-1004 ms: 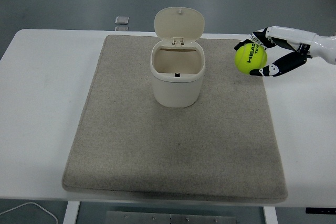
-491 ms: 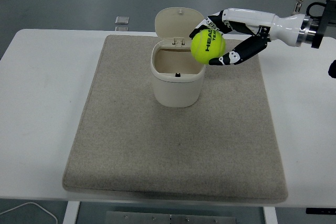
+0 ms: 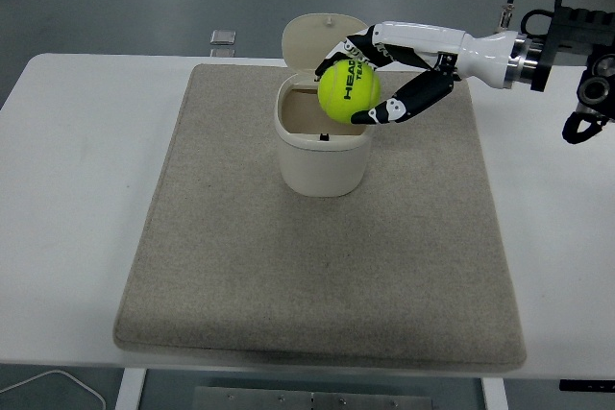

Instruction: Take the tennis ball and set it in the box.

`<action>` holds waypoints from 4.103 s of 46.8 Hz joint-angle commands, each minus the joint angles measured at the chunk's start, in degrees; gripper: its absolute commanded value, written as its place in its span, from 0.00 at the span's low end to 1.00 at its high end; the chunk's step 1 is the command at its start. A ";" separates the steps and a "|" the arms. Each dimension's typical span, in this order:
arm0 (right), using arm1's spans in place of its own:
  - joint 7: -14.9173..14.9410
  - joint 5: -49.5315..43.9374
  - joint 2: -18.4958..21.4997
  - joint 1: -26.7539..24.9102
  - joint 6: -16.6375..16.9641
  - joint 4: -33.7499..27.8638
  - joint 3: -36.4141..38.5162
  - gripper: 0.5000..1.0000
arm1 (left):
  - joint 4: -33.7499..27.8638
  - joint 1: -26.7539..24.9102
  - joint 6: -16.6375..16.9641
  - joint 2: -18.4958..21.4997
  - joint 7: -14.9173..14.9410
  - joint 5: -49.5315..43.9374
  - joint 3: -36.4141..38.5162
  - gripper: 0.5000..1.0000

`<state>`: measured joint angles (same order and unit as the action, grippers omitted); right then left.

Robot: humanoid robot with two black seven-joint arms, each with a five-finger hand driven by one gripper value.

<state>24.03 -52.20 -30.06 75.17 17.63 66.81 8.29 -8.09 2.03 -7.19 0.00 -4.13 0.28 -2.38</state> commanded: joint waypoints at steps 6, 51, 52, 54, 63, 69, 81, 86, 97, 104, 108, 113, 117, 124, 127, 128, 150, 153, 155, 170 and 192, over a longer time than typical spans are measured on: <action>-0.30 -0.01 3.52 0.07 -0.31 -1.94 -0.20 0.00 | 0.00 0.00 -0.01 0.00 -0.01 -0.01 0.01 0.99; -4.08 -1.32 7.48 -0.02 -3.57 -7.57 -3.28 0.25 | 0.00 0.00 -0.01 0.00 -0.01 -0.01 0.01 0.99; -4.08 -1.32 7.48 -0.02 -3.57 -7.57 -3.28 0.31 | 0.00 0.00 0.07 0.00 -0.01 -0.01 0.01 0.99; -4.08 -1.32 7.48 -0.02 -3.57 -7.57 -3.28 0.42 | 0.00 0.00 -0.01 0.00 -0.01 0.07 0.01 0.99; -4.08 -1.24 7.30 -0.02 -3.57 -7.48 -3.28 0.59 | 0.00 0.00 0.08 0.00 -0.01 -0.01 0.01 0.99; -4.08 -1.24 7.04 -0.02 -3.57 -7.57 -3.28 0.66 | 0.00 0.00 -0.01 0.00 -0.01 -0.01 0.01 0.99; -4.08 -1.32 7.04 0.07 -3.48 -7.57 -3.28 0.77 | 0.00 0.00 -0.01 0.00 -0.01 -0.01 0.01 0.99; -4.08 -1.32 7.04 0.07 -3.48 -7.57 -3.28 0.79 | 0.00 0.00 -0.01 0.00 -0.01 -0.01 0.01 0.99; -4.08 -1.32 7.12 0.07 -3.48 -7.92 -3.28 0.80 | 0.00 0.00 -0.01 0.00 -0.01 0.07 0.01 0.99; -4.08 -1.32 7.12 0.07 -3.48 -8.01 -3.28 0.81 | 0.00 0.00 -0.01 0.00 -0.01 -0.01 0.01 0.99; -4.08 -1.32 7.12 0.07 -3.22 -8.01 -3.28 0.82 | 0.00 0.00 0.08 0.00 -0.01 -0.01 0.01 0.99; -4.08 -0.54 6.86 0.59 -1.99 -7.92 -3.19 0.82 | 0.00 0.00 -0.01 0.00 -0.01 -0.01 0.01 0.99; -4.08 -0.09 5.63 1.74 1.17 -7.92 -3.01 0.82 | 0.00 0.00 -0.01 0.00 -0.01 -0.01 0.01 0.99; -4.08 1.75 3.88 3.23 5.22 -7.75 -2.75 0.82 | 0.00 0.00 0.07 0.00 -0.01 -0.01 0.01 0.99; -4.08 3.94 2.30 3.67 7.41 -7.39 -2.75 0.82 | 0.00 0.00 0.07 0.00 -0.01 -0.01 0.01 0.99; -4.08 4.56 1.86 3.84 8.38 -7.31 -2.75 0.82 | 0.00 0.00 -0.01 0.00 -0.01 -0.01 0.01 0.99; -4.08 6.58 -7.99 2.71 14.10 -4.84 -2.75 0.82 | 0.00 0.00 -0.01 0.00 -0.01 -0.01 0.01 0.99; -4.08 7.11 -8.87 1.65 14.10 -4.93 -2.66 0.82 | 0.00 0.00 -0.01 0.00 -0.01 -0.01 0.01 0.99; -4.08 7.29 -9.31 1.21 14.10 -5.19 -2.57 0.82 | 0.00 0.00 0.07 0.00 -0.01 -0.01 0.01 0.99; -6.19 18.00 -9.31 -2.13 13.40 -12.31 -2.22 0.82 | 0.00 0.00 -0.01 0.00 -0.01 -0.01 0.01 0.99; -6.98 37.34 -6.77 -5.56 9.71 -21.27 -1.96 0.82 | 0.00 0.00 -0.01 0.00 -0.01 -0.01 0.01 0.99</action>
<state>17.13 -17.02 -37.90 70.12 28.20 46.67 6.27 -8.09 2.02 -7.21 0.00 -4.13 0.28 -2.37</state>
